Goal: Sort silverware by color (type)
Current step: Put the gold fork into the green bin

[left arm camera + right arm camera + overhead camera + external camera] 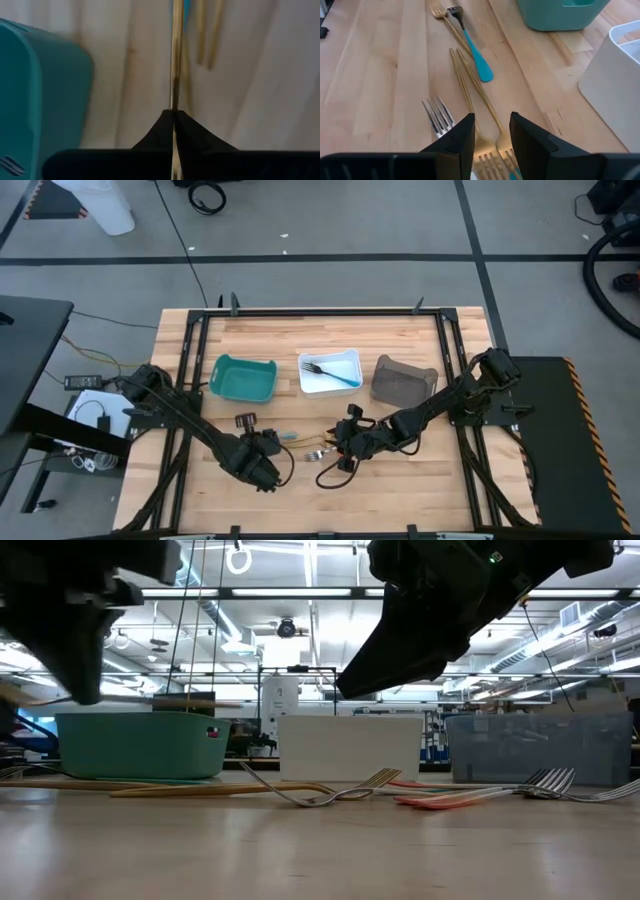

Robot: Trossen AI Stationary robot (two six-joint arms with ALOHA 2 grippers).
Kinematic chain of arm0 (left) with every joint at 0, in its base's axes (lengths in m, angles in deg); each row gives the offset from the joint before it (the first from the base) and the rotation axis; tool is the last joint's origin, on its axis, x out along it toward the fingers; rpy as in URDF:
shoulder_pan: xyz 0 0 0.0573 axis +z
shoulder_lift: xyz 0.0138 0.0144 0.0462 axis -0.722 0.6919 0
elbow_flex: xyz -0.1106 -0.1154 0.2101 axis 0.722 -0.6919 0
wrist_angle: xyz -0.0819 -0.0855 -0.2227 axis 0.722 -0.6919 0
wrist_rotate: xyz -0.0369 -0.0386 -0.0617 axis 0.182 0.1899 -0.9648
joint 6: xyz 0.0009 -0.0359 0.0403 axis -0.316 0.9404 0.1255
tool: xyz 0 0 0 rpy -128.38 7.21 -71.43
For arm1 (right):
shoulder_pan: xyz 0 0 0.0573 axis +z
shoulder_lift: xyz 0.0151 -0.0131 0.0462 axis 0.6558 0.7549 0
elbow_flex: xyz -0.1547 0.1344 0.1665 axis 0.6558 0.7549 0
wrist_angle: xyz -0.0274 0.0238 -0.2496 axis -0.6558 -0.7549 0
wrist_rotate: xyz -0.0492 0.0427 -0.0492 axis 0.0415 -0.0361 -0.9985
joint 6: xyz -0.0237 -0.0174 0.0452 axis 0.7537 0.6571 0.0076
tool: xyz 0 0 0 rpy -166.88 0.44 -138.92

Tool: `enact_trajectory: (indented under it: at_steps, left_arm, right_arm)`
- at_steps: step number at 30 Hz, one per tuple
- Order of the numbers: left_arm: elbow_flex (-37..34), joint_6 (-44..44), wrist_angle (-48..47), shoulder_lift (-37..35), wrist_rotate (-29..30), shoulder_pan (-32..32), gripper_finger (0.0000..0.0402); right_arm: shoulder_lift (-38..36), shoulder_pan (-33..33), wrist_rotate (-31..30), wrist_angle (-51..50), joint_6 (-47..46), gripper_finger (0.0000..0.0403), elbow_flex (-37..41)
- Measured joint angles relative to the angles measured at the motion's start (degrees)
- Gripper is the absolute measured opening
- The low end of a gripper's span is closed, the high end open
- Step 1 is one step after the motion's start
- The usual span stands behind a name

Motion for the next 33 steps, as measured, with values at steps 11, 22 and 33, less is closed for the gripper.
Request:
enact_trajectory:
  at_steps: [11, 22, 33]
  left_arm:
    - [-0.13, -6.22, -6.24, -3.42, 6.4, 3.79, 0.0018]
    - [-0.13, -8.24, -15.32, -3.77, 12.73, 7.14, 0.002]
    - [-0.13, -8.33, -20.56, -3.77, 18.33, 9.56, 0.002]
  right_arm:
    - [0.0, 1.13, -1.62, 0.27, 0.0, 0.0128, 0.0]
    - [0.0, 1.68, -2.06, -0.44, -0.42, 0.0128, 0.0]
    - [0.0, 2.89, -3.04, -0.46, -0.31, 0.0128, 0.0]
